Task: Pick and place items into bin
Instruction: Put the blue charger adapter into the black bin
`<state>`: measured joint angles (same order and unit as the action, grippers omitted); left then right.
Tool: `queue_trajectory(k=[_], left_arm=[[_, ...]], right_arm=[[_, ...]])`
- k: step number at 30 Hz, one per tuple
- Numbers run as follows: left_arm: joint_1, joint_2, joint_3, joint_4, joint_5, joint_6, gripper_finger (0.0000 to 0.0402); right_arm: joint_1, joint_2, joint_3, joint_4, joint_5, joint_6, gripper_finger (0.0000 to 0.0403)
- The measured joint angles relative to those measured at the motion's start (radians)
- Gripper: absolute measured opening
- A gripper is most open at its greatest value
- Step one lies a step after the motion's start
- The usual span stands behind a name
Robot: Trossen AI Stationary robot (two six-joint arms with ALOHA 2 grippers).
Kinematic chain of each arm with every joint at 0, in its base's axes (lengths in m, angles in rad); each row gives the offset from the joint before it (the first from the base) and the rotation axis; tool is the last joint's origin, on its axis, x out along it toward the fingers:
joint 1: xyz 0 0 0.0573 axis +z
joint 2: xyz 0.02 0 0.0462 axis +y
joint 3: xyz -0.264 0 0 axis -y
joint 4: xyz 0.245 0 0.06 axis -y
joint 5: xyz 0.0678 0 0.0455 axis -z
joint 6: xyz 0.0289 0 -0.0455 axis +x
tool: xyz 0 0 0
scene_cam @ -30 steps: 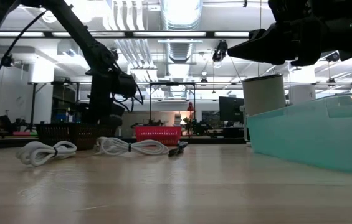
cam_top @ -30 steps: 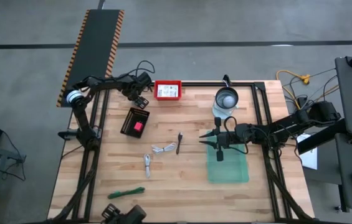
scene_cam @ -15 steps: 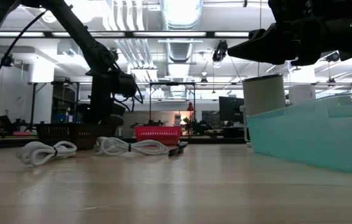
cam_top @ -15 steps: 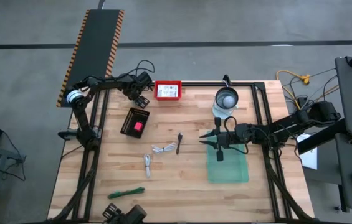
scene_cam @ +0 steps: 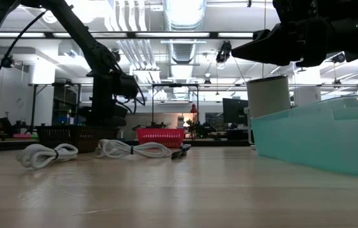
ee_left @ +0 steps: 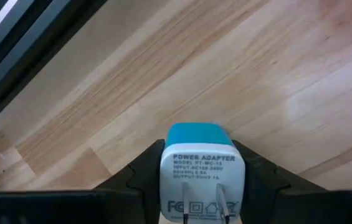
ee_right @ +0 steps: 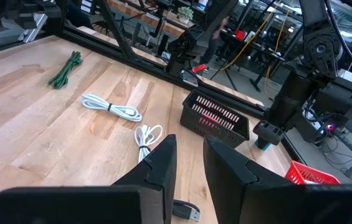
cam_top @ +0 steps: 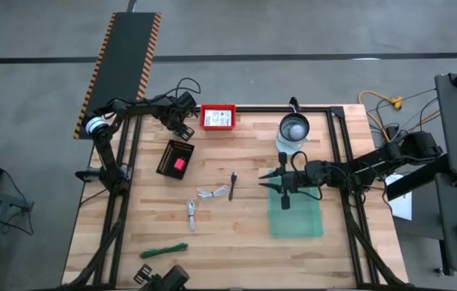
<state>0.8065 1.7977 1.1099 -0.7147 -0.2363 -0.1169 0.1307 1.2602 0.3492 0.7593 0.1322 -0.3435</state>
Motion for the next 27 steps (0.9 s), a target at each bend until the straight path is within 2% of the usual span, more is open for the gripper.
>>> queue_trajectory(k=[12, 27], left_arm=[[-0.001, 0.0, 0.016, -0.011, 0.014, 0.023, 0.0129], [-0.003, -0.027, 0.059, -0.038, 0.007, 0.048, 0.0129]], right_arm=[[0.0, 0.0, 0.0, 0.0, 0.0, 0.0, 0.008], [0.0, 0.0, 0.0, 0.0, 0.0, -0.001, 0.0071]])
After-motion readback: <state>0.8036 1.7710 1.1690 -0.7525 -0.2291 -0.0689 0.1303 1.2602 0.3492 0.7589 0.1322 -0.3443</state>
